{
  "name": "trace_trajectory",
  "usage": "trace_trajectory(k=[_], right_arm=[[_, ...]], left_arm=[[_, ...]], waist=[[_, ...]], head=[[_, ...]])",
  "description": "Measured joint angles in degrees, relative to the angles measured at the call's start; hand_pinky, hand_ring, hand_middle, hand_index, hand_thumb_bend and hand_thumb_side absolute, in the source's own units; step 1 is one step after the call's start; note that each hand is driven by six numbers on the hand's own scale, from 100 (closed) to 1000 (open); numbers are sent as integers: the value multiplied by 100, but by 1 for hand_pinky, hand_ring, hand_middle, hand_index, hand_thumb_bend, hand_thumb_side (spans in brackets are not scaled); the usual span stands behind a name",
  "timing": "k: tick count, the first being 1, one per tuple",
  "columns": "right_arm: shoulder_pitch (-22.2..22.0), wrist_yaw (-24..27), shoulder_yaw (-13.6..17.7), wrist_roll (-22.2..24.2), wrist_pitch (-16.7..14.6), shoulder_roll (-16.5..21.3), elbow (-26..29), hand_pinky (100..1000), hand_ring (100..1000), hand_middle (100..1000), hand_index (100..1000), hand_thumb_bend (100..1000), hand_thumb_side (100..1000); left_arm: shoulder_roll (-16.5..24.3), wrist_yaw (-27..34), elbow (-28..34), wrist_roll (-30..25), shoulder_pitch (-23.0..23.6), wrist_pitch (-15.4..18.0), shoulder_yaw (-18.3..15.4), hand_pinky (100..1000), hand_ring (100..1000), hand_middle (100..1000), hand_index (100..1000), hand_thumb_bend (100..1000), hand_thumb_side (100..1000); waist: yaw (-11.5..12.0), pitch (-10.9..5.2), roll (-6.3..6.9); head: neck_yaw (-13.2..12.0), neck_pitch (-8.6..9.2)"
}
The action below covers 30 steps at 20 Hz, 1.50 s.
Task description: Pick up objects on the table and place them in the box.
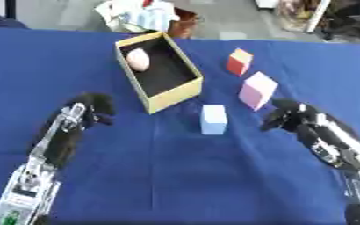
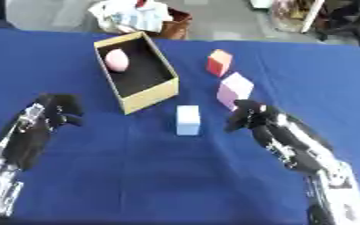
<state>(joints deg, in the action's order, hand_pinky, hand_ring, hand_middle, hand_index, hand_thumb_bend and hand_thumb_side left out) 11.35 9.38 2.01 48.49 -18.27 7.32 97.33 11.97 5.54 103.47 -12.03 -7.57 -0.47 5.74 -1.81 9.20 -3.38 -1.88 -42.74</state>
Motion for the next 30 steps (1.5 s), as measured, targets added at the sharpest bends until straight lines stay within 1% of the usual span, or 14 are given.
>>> trace_trajectory(k=[8,9,11,12,13,14,17,20,30], right_arm=[[2,-19,-30,-4,-4,0,-16,772,706,716,931,100,621],[5,-20,-30,-7,-7,0,-17,772,706,715,930,100,624],[7,-23,-32,-13,-13,0,-18,772,705,714,928,100,627],[7,-26,-35,-15,-15,0,-19,771,705,713,928,100,637],[7,-28,-39,-17,-17,0,-20,771,705,712,927,100,649],[7,-29,-48,-18,-18,0,-21,771,705,712,927,100,654],[19,-29,-68,-21,-21,0,-37,771,704,711,924,100,669],[21,-29,-85,-22,-22,0,-52,771,705,711,925,100,691],[21,-31,-99,-26,-26,0,-52,772,706,714,928,100,681]], left_arm=[[0,1,0,-9,0,-2,0,634,687,634,753,100,866],[0,1,0,-13,0,-5,0,634,688,634,753,100,879],[0,3,0,-23,0,-14,4,635,688,635,754,100,936],[0,6,-1,-31,0,-21,10,635,689,636,754,100,984],[0,17,-2,-35,0,-25,26,635,689,636,754,100,999],[0,29,-3,-39,0,-29,38,635,689,636,754,100,1000],[0,48,-5,-48,0,-40,39,635,689,636,754,100,962],[0,48,-5,-54,0,-46,39,635,690,636,754,100,962],[0,48,-5,-54,0,-46,39,636,691,637,754,100,954]], waist=[[0,0,0],[0,0,0],[-1,0,0],[-4,0,0],[-9,0,0],[-13,0,0],[-14,0,0],[-14,0,0],[-10,0,0]], head=[[1,0],[1,0],[2,0],[3,0],[4,0],[8,0],[19,0],[21,0],[21,4]])
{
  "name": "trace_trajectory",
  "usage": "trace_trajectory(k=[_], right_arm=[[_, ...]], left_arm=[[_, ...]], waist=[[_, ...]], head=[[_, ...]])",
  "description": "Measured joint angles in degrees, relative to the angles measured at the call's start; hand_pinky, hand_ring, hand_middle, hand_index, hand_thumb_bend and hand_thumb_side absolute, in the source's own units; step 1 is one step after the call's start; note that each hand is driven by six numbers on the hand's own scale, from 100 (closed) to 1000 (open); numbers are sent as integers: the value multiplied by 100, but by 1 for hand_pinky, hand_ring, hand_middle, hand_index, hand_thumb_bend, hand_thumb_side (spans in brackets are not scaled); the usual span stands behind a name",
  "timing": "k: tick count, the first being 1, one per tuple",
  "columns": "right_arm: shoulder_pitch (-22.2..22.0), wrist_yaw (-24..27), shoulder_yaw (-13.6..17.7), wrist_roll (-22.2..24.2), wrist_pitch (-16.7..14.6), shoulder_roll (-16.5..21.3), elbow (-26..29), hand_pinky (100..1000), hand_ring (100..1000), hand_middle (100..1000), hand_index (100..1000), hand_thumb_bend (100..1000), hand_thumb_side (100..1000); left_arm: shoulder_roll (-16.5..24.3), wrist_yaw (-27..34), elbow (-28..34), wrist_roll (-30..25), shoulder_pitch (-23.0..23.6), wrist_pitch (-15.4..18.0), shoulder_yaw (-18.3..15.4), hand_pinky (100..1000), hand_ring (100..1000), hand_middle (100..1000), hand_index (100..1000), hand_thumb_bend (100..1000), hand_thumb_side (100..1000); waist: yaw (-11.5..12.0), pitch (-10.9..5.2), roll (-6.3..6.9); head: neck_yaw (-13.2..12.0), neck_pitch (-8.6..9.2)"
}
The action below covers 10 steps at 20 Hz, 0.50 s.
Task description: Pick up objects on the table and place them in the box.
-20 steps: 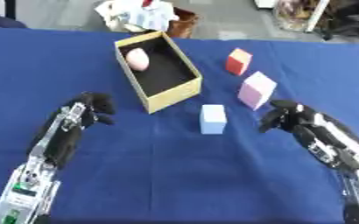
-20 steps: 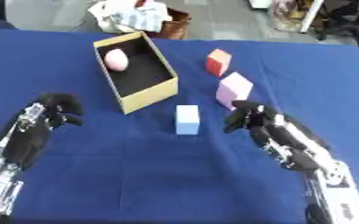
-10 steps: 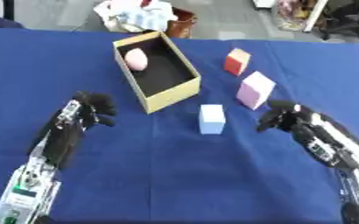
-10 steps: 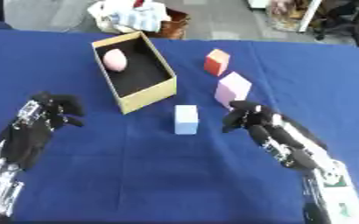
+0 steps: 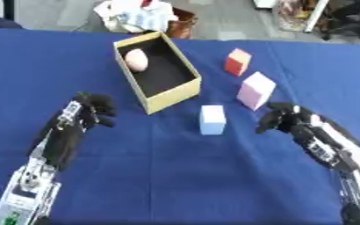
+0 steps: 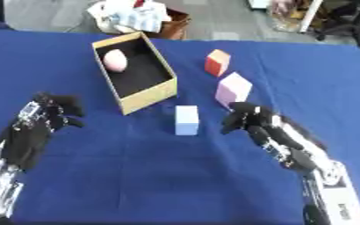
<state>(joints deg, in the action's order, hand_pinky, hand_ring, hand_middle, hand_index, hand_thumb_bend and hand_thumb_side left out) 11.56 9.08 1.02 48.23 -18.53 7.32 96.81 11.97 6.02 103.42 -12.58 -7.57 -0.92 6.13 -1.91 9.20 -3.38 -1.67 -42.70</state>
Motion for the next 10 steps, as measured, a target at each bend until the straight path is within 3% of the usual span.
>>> trace_trajectory(k=[10], right_arm=[[11,-61,2,-41,-41,19,-15,774,717,725,940,100,661]], left_arm=[[0,0,0,0,0,0,-1,636,692,638,754,100,945]], waist=[[-1,0,0]], head=[[2,0]])
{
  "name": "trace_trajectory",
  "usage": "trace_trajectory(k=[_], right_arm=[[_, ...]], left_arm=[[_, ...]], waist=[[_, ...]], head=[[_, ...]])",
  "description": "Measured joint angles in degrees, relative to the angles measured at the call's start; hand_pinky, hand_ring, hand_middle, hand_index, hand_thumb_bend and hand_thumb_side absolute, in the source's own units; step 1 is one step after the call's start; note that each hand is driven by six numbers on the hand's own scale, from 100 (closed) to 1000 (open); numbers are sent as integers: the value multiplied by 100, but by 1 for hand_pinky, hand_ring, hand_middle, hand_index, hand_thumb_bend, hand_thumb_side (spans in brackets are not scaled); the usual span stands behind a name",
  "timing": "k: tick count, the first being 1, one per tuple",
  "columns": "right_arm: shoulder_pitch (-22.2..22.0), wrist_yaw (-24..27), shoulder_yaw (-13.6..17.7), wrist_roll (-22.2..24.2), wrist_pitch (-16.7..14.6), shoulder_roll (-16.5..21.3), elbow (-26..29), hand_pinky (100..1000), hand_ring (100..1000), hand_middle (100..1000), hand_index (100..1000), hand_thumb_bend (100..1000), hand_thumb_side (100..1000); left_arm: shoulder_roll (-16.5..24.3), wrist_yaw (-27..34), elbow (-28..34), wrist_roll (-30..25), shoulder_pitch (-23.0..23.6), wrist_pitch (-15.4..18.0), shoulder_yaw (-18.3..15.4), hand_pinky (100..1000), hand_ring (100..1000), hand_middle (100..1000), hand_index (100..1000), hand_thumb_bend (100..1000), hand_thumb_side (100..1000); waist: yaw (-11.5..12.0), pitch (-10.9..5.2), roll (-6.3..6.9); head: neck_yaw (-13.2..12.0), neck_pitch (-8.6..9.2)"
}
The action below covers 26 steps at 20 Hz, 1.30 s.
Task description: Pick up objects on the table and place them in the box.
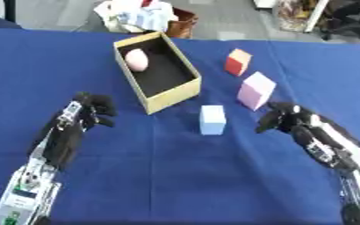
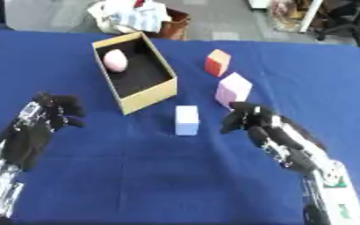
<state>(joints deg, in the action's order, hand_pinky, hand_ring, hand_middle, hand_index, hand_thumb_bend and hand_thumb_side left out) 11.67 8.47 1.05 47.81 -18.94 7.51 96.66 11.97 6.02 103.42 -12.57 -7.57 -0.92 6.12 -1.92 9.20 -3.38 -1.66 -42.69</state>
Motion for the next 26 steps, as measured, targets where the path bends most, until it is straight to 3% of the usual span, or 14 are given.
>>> trace_trajectory(k=[6,12,19,26], right_arm=[[269,-63,-44,-127,-127,257,-130,797,765,782,979,100,645],[890,-185,-335,-444,-444,774,-488,846,851,875,1000,100,658],[1665,-440,-739,-885,-885,1312,-1356,873,892,916,1000,100,681],[2326,-962,-1166,-1265,-1265,1536,-2222,893,925,947,1000,100,627]], left_arm=[[0,0,0,0,0,0,0,636,693,639,754,100,948],[0,0,0,-11,3,8,0,636,693,639,753,100,942],[0,2,-22,-27,8,17,17,637,694,639,753,100,942],[1,3,-29,-41,16,8,34,636,695,640,753,100,943]], waist=[[24,0,0],[75,0,0],[119,0,-7],[158,0,-11]], head=[[3,0],[40,-1],[76,-3],[96,-7]])
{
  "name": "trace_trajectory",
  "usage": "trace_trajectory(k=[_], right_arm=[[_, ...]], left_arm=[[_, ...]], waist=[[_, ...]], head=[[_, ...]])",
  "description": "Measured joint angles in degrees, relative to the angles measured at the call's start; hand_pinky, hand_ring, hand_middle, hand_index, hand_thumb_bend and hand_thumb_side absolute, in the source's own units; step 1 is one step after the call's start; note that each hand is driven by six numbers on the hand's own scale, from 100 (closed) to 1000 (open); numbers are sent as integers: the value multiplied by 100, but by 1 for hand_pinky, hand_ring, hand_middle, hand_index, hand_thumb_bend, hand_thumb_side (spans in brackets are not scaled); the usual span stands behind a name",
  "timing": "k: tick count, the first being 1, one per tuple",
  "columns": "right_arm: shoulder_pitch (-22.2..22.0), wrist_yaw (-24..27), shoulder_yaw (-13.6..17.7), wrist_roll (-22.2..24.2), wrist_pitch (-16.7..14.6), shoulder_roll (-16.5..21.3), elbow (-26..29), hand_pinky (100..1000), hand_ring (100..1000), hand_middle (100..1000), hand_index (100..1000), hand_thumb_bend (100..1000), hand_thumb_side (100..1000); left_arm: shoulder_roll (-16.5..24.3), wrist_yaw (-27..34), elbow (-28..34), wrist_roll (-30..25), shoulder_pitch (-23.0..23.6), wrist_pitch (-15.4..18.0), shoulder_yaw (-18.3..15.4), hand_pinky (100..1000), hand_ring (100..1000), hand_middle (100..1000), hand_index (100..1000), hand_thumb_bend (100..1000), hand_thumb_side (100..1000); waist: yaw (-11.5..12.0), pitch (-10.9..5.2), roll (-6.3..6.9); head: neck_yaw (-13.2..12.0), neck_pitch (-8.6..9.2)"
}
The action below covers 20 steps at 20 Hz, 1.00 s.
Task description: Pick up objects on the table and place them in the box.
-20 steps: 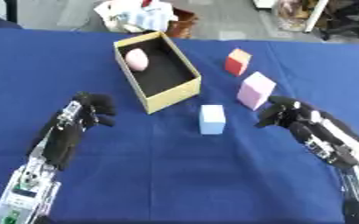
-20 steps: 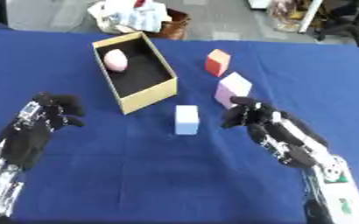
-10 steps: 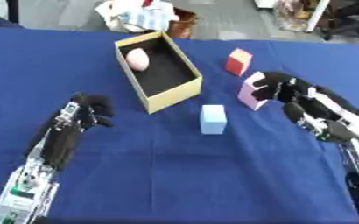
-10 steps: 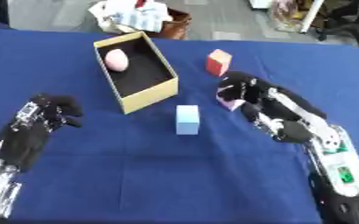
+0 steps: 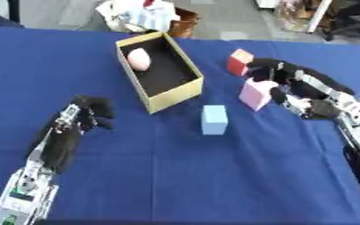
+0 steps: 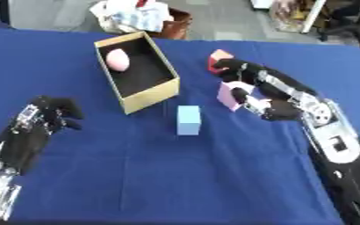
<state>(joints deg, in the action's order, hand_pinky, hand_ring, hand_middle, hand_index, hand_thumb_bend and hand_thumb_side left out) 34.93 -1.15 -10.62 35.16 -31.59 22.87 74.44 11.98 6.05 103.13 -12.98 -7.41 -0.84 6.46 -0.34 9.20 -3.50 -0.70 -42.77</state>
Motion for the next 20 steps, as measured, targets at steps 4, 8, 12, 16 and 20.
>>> trace_trajectory(k=[4,8,12,16,20], right_arm=[[308,-357,-165,-132,-132,12,-313,906,942,962,1000,100,585],[523,-744,-289,-159,-159,9,-390,914,955,973,1000,100,565],[654,-1148,-401,-166,-166,-34,-467,919,962,977,1000,100,567],[756,-1554,-505,-167,-167,-163,-622,922,968,984,1000,100,595],[810,-1925,-592,-167,-167,-277,-746,925,971,985,1000,100,610]], left_arm=[[0,1,-1,-11,1,2,1,637,695,640,753,100,943],[0,1,-1,-25,9,4,3,637,696,640,754,100,943],[0,2,-1,-33,13,8,14,637,696,641,754,100,942],[0,4,-2,-37,17,9,34,637,697,641,754,100,940],[0,9,-2,-42,17,8,35,637,697,641,754,100,941]], waist=[[10,0,0],[22,-1,0],[31,-3,0],[36,-5,0],[40,-6,0]], head=[[17,-2],[25,-5],[31,-6],[38,-7],[59,-7]])
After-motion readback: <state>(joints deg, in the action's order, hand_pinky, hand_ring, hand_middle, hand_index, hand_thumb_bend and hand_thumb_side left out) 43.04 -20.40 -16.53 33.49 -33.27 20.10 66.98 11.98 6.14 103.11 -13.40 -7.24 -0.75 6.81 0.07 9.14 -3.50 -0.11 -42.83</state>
